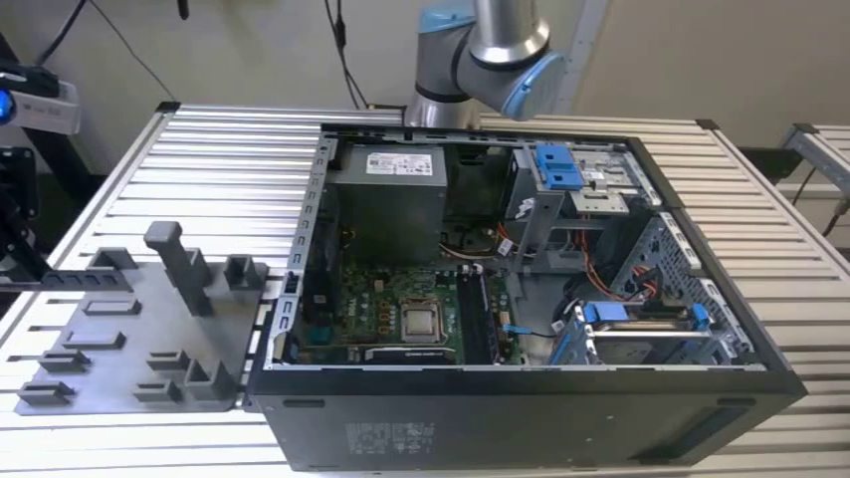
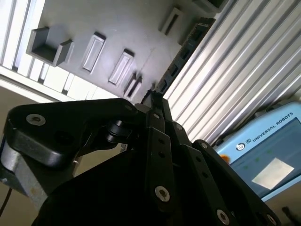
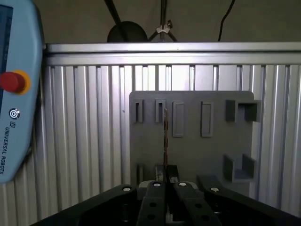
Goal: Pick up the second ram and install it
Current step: 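Pick up the second ram and move it above second insertion slot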
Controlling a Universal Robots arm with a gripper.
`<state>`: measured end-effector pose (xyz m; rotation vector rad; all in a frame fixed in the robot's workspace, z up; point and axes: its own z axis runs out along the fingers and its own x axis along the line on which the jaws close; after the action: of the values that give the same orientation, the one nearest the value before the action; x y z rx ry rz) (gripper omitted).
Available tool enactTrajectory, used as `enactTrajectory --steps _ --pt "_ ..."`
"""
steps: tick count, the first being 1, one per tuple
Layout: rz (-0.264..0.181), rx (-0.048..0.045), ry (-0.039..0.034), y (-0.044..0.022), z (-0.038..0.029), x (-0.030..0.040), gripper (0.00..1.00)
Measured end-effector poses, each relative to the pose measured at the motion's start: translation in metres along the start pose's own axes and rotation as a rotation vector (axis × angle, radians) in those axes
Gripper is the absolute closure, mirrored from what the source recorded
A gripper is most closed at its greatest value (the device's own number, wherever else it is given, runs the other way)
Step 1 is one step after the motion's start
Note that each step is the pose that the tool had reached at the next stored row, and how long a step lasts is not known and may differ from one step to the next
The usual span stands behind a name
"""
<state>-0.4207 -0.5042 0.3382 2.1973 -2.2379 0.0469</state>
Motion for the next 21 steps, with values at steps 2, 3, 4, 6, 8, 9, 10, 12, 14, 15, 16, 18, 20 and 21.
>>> enactTrajectory --steps 2,3,4,6,8,9,10,12,14,15,16,18,20,21 --pt "0.0 0.0 0.0 0.0 -0.0027 0.0001 0.87" --pt "0.0 0.0001 -0.0001 -0.0001 -0.0042 0.0001 0.87" --pt "0.0 0.0 0.0 -0.0001 -0.0057 0.0001 0.87" --pt "0.0 0.0001 -0.0001 -0.0002 -0.0089 0.0002 0.87" --pt "0.0 0.0 0.0 -0.0002 -0.0122 0.0003 0.87" --pt "0.0 0.0 0.0 -0.0002 -0.014 0.0003 0.87" --pt "0.0 0.0 -0.0001 -0.0003 -0.0156 0.0004 0.87" --pt "0.0 0.0 -0.0001 -0.0003 -0.0189 0.0005 0.87" --pt "0.0 0.0001 0.0 -0.0004 -0.0219 0.0005 0.87" --pt "0.0 0.0 0.0 -0.0004 -0.0234 0.0006 0.87" --pt "0.0 0.0 0.0 -0.0004 -0.025 0.0006 0.87" --pt "0.0 -0.0001 0.0 -0.0005 -0.0279 0.0007 0.87" --pt "0.0 0.0001 -0.0001 -0.0005 -0.0303 0.0007 0.87" --pt "0.0 0.0001 -0.0001 -0.0005 -0.0315 0.0008 0.87"
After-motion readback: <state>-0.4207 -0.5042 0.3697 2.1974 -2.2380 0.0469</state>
